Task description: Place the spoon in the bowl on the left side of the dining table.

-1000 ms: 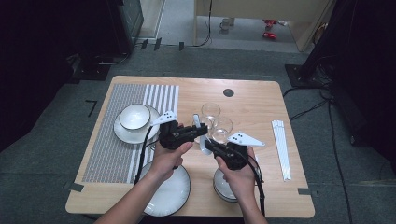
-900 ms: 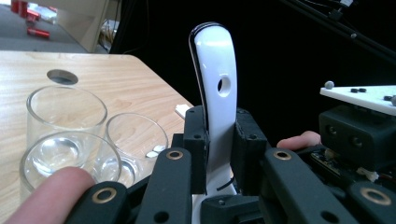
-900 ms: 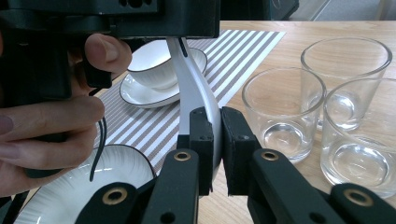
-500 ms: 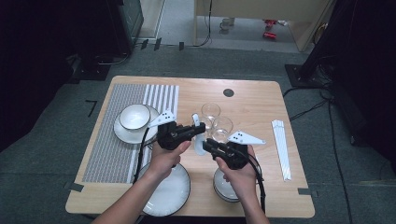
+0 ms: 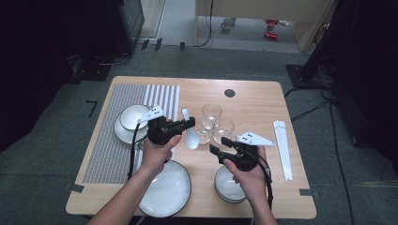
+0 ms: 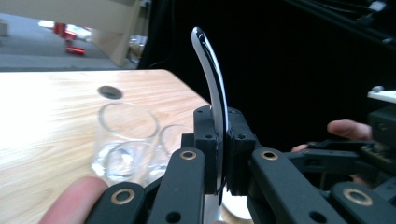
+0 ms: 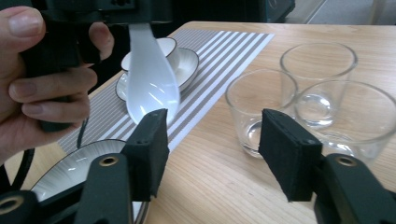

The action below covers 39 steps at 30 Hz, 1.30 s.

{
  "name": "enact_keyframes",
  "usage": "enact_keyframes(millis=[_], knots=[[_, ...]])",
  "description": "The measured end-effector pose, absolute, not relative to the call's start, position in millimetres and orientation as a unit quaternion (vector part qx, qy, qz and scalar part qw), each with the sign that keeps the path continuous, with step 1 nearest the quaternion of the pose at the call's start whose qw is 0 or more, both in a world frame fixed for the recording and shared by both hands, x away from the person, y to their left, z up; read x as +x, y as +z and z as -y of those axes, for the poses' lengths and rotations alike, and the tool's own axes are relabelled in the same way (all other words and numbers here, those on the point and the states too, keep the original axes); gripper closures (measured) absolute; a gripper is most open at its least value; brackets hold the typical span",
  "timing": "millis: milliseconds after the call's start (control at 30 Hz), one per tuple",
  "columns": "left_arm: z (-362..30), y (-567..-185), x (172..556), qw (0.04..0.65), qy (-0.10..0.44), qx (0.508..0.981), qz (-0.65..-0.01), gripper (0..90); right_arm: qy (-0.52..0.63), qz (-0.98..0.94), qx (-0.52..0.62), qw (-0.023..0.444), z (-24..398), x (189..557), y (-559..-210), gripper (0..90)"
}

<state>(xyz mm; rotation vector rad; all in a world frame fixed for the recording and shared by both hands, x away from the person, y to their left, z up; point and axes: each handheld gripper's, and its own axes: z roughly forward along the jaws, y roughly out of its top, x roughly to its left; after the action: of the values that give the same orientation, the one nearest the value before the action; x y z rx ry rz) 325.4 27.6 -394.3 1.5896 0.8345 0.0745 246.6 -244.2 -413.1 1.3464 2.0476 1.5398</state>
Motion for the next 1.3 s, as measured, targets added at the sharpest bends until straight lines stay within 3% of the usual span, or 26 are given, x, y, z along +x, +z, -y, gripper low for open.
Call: enact_keyframes(millis=[367, 500, 700, 1300], knots=[[-53.5, -393.6, 337.2, 0.617, 0.071, 0.673, -0.402, 87.0, 0.524, -0.692, 0.478, 0.135, 265.0, 241.4, -416.0, 37.5], [-66.8, -393.7, 343.3, 0.618, 0.081, 0.659, -0.421, 87.0, 0.493, -0.700, 0.492, 0.158, 271.1, 242.0, -417.7, 28.2], [-89.0, -395.0, 351.2, 0.619, 0.112, 0.645, -0.434, 87.0, 0.492, -0.691, 0.505, 0.160, 281.0, 243.4, -422.0, 24.6], [-175.8, -407.9, 375.4, 0.609, 0.175, 0.595, -0.494, 87.1, 0.486, -0.686, 0.517, 0.162, 292.2, 244.7, -428.5, 23.7]])
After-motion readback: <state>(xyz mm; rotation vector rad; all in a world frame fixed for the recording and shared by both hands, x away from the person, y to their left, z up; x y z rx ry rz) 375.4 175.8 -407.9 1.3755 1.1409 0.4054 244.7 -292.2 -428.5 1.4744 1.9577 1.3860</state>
